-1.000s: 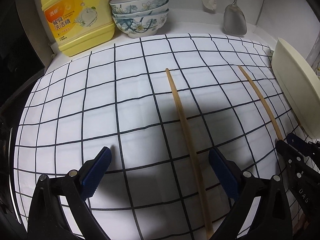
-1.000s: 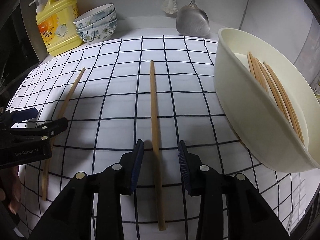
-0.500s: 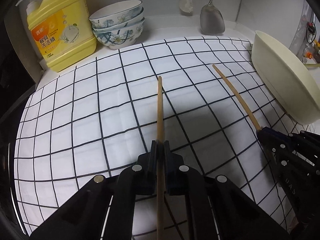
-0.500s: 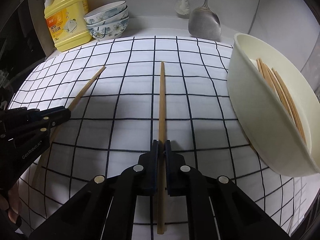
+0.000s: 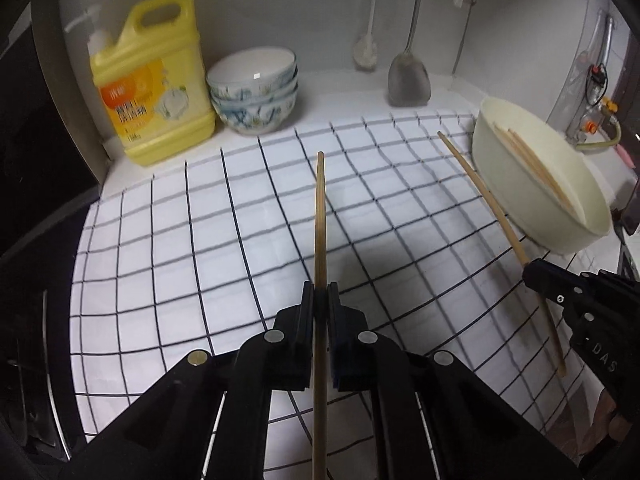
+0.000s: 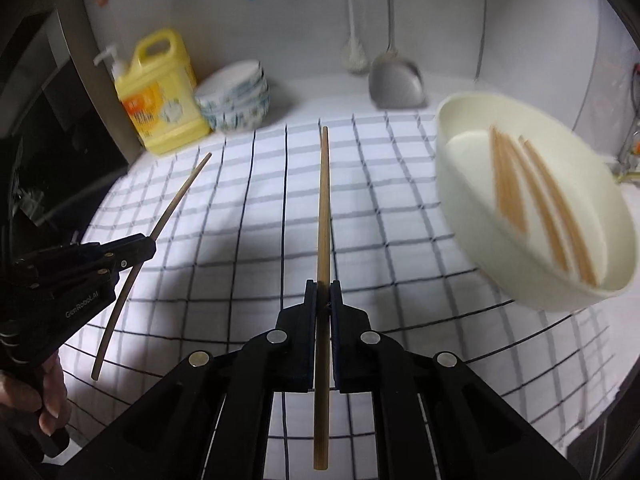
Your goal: Organize utensils
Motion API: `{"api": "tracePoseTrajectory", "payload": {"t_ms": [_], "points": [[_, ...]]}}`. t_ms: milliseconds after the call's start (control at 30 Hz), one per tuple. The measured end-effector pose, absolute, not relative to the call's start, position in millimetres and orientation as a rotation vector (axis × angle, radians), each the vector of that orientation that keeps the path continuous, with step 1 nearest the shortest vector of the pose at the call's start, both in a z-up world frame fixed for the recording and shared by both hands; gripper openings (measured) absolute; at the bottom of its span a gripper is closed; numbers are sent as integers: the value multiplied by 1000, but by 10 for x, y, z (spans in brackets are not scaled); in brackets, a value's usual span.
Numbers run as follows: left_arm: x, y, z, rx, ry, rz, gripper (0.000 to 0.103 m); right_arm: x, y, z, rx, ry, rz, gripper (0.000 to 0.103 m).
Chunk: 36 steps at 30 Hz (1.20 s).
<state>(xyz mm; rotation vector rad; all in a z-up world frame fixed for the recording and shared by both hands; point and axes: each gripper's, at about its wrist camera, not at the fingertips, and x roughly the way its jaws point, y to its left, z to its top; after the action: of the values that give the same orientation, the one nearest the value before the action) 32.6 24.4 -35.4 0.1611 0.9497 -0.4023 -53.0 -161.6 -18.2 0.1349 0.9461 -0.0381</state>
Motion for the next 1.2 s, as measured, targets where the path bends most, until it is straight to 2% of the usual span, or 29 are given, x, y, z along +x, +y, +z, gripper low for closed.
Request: {"api": "tracePoseTrajectory", "payload": {"t_ms": [267,567,733,900,1200], "points": [[276,-158,146,125,847,-474,7,-622,-2023,409,135,836,-71,6],[400,-1270,431,86,826,-616,7,-620,-3124,648,162,776,-160,6],[568,-2022,386,93,859,-673,7,-586,-3766,529,215,790,-207,6],[761,-2661,126,103,956,-683,7,-405,-4204,244,278,848,-216,6],[980,-3175,-283,153,1062,-647,7,-103,-4433,-198,322,955,-174,6]]}}
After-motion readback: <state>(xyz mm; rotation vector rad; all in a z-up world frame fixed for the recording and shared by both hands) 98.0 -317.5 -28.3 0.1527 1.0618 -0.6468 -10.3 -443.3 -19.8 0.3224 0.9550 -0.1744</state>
